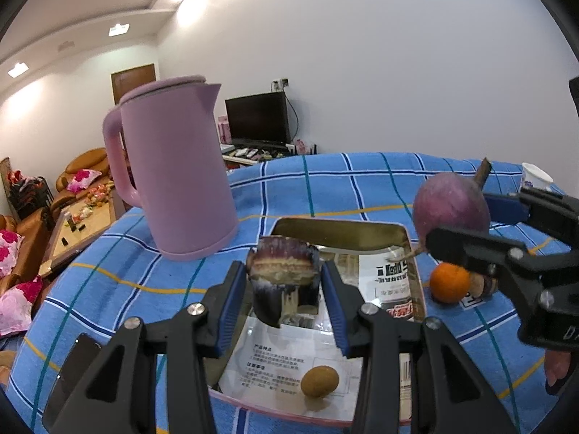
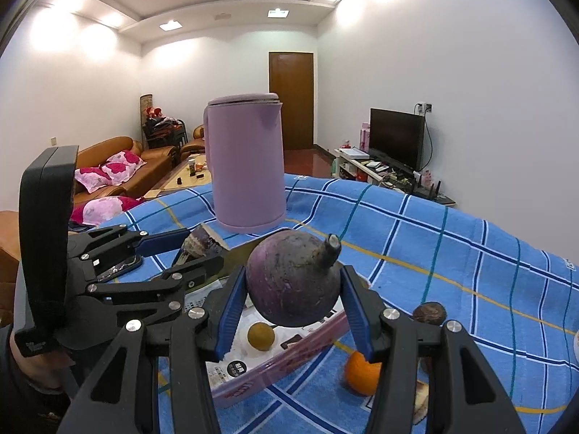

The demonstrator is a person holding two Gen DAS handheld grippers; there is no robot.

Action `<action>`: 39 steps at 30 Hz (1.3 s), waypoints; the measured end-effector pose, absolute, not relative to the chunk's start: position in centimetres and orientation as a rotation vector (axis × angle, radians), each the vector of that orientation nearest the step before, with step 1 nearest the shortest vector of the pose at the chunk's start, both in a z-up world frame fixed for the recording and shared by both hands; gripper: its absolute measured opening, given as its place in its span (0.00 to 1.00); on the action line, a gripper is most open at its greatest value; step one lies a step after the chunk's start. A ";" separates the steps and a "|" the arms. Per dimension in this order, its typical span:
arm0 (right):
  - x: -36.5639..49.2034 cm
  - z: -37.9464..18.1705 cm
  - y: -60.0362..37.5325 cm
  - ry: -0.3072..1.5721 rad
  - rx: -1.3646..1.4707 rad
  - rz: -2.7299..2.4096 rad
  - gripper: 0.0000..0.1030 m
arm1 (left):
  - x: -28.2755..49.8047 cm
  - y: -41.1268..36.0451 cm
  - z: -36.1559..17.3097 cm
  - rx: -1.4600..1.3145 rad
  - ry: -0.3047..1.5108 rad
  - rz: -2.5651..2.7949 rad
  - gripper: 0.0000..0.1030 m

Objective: Organize fruits
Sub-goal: 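Open the left tool to drop the dark piece while the right drops the purple root, then move both tools away from the tin toward the fruits on the bedspread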

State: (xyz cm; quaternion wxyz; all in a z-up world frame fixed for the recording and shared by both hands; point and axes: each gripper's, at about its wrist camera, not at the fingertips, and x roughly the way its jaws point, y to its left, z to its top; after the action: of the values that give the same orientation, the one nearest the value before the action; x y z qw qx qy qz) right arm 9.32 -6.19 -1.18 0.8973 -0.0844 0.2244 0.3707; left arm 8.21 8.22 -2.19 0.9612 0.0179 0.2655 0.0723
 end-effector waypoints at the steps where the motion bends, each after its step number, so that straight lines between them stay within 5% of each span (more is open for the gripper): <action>1: 9.3 -1.3 -6.0 0.469 -0.178 0.771 0.52 | 8.3 8.4 -2.3 0.035 0.541 0.147 0.43; 30: 9.7 -6.1 -1.2 0.618 -0.299 0.838 0.52 | 9.7 9.9 -4.9 0.022 0.632 0.139 0.45; 39: 8.7 -4.8 -2.4 0.550 -0.286 0.813 0.56 | 8.5 9.9 -3.2 -0.003 0.571 0.167 0.74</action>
State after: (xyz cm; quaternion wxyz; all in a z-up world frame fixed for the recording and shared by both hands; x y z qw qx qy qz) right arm 8.69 -2.44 -4.77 0.8723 -0.1371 0.2631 0.3888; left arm 8.49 9.91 -3.18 0.9561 -0.0015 0.2811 0.0824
